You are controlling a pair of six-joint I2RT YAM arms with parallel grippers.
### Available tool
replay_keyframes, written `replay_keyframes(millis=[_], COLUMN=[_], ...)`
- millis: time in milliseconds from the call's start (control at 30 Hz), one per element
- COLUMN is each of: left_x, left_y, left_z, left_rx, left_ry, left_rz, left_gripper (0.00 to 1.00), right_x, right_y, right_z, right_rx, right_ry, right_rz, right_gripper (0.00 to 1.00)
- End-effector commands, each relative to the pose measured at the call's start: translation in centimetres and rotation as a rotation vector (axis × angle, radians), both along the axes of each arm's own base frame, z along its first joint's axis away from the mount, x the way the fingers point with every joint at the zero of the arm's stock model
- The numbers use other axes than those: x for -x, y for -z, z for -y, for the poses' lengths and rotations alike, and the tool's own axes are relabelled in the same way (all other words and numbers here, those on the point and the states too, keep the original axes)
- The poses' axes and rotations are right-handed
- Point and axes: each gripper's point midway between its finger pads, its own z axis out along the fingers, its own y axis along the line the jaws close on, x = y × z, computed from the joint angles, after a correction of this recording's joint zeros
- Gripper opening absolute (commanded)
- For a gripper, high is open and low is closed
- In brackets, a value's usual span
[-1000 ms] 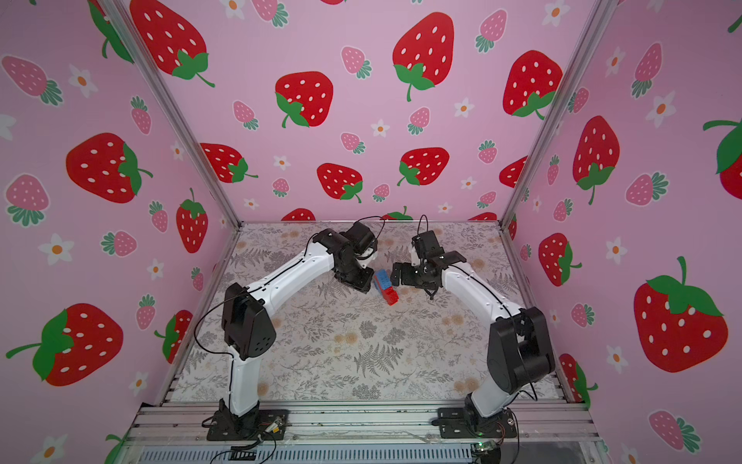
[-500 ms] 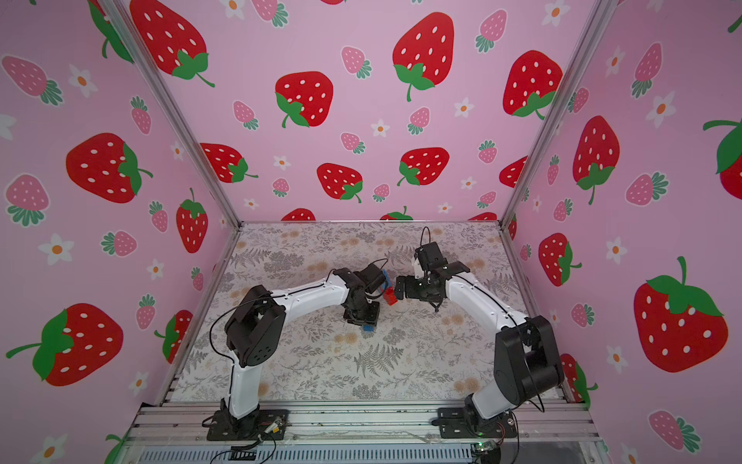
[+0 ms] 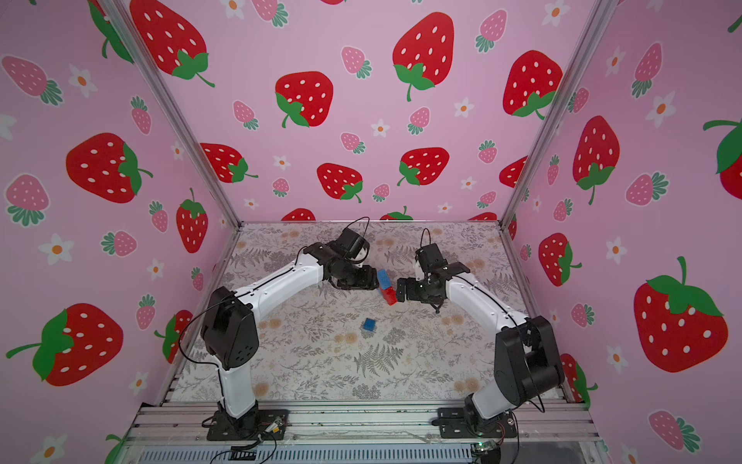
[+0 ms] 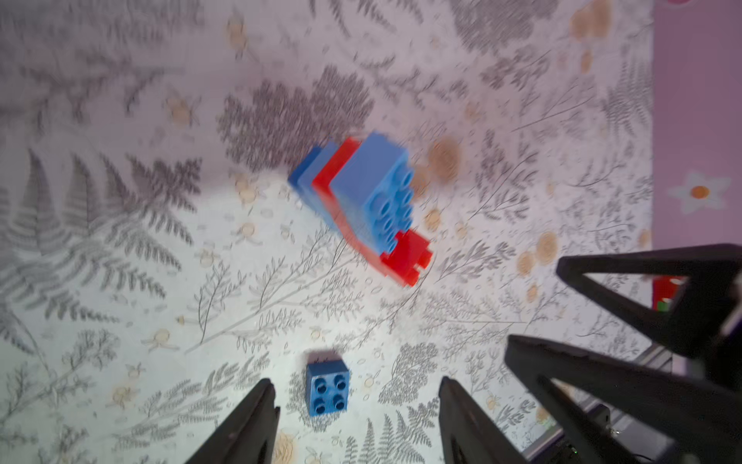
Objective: Assemble a heart with lego
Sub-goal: Place the lego brick at the center of the board, then pick up the lego brick from the center of the board.
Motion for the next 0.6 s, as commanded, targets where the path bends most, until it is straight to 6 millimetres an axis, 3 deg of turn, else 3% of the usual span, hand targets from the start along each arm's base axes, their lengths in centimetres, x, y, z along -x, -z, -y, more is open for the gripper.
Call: replay_keyframes(millis=[0,200,433,567], left_x=[-1.5,-4.1,-6.0,-6.3], left_y=[-0.2,-0.1,0.7,-0.3], left_z=[2.6,4.1,3.1,2.6], left_rx=[0.044,0.179,0.171,0.209], left_ry=[0.144,0.182,0.145,0.145], left_rz=[0.045,0.048,0.047,0.065], left_gripper=[0.69,0.63,0.56,0.59], right_x=[0.7,0.7,0.9,1.0], right_y=[0.0,0.7,1.1,1.2], right_z=[0.1,0.2,0.5,0.9], right_rx=[0.007,0.020,0.032,0.051], right_ry=[-0.004,0.002,0.005,0.009], right_rz=[-0.006,-0.027,-0.039,-0.034], right_gripper=[0.99,0.99,0.99,0.99])
